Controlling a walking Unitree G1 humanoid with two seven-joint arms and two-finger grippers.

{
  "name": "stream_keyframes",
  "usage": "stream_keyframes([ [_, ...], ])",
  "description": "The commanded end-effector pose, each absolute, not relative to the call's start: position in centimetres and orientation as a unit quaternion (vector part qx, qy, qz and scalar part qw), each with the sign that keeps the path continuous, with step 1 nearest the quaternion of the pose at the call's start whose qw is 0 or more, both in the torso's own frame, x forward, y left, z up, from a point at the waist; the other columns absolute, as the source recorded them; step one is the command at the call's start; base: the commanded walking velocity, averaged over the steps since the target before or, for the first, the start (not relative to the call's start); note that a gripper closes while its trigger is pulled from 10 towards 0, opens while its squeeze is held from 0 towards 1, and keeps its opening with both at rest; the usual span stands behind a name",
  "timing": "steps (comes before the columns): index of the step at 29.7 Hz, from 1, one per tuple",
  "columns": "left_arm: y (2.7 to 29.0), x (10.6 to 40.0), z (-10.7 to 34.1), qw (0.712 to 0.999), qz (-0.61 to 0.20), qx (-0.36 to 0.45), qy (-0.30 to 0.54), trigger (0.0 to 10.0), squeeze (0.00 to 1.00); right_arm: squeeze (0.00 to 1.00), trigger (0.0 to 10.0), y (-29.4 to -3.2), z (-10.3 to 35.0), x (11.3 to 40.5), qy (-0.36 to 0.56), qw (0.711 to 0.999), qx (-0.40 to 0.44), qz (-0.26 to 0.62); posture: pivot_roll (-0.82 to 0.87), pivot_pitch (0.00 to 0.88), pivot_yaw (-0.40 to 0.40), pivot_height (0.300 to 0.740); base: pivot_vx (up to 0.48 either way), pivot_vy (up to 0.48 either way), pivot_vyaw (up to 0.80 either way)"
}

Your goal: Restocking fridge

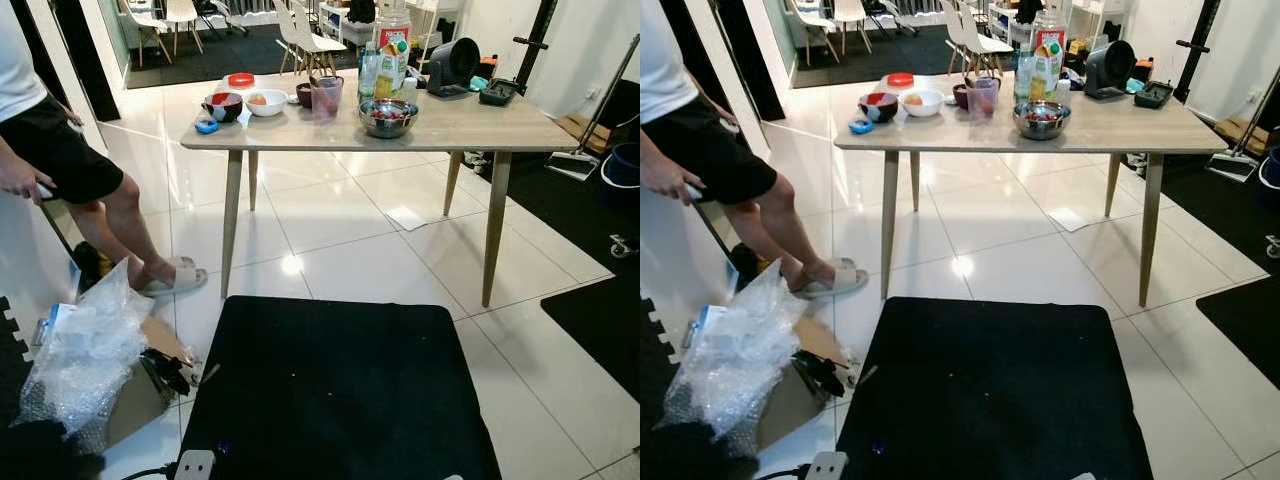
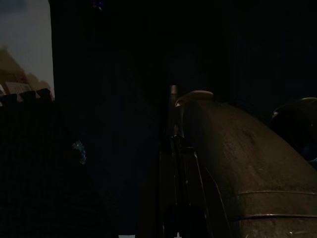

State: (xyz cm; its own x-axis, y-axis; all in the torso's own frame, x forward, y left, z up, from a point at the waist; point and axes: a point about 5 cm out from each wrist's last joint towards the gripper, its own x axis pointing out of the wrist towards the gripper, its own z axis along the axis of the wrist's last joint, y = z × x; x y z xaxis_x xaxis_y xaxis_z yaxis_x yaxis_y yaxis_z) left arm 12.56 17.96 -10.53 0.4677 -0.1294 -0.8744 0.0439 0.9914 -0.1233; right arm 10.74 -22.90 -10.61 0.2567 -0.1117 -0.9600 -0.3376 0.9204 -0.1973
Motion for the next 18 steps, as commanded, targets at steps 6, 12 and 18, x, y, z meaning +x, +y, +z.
stream_keyframes([
  [6, 18.1, 11.6, -10.9, 0.845, -0.046, -0.04, 0.532, 10.0, 0.0, 0.0, 10.0, -23.6, -10.6, 10.1, 0.607, 0.769, -0.187, 0.071, -0.04, 0.0, 0.002, 0.74, 0.254, 0.0, 0.0],
  [12, 18.0, 11.6, -10.9, 0.845, -0.05, -0.039, 0.531, 10.0, 0.0, 0.0, 10.0, -23.9, -10.6, 9.8, 0.609, 0.767, -0.187, 0.07, -0.04, 0.0, 0.001, 0.74, 0.289, 0.0, 0.0],
  [18, 18.0, 11.6, -10.9, 0.845, -0.05, -0.038, 0.531, 10.0, 0.0, 0.0, 10.0, -24.2, -10.5, 9.9, 0.609, 0.767, -0.19, 0.068, -0.04, 0.0, 0.001, 0.74, 0.3, 0.0, 0.0],
])
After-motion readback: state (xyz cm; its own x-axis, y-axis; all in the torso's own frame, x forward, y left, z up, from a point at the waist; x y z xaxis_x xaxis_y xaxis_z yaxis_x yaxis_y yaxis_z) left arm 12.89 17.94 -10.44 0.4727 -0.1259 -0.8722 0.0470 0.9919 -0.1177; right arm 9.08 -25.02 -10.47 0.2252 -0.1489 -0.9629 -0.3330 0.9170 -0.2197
